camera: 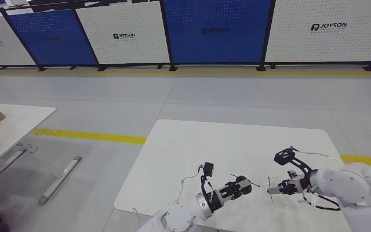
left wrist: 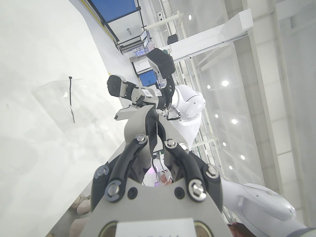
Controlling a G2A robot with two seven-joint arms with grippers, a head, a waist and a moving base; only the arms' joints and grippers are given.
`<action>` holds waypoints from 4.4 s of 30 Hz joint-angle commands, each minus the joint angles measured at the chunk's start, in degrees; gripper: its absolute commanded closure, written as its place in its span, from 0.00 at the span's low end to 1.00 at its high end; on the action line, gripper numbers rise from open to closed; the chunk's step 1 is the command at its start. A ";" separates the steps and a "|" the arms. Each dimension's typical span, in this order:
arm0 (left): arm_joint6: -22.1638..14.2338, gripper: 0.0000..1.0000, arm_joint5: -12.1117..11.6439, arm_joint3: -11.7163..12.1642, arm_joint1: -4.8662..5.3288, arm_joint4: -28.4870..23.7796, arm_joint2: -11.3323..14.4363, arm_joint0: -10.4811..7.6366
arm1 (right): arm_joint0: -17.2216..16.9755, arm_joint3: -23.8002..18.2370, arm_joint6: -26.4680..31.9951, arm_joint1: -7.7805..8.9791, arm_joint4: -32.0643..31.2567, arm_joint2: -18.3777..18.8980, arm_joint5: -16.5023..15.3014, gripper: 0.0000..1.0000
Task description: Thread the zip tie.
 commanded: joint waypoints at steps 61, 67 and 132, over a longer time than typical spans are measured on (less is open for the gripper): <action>0.00 1.00 0.00 0.00 0.00 0.00 0.00 0.00 | 5.57 5.63 -0.31 -0.35 0.70 -10.65 20.77 0.62; 0.00 1.00 0.00 0.00 0.00 0.00 0.00 0.00 | 7.93 8.41 -0.35 -1.25 0.52 -13.16 22.23 0.62; 0.00 1.00 0.00 0.00 0.00 0.00 0.00 0.00 | 8.18 8.69 -3.93 -3.20 -4.46 -15.67 29.54 1.00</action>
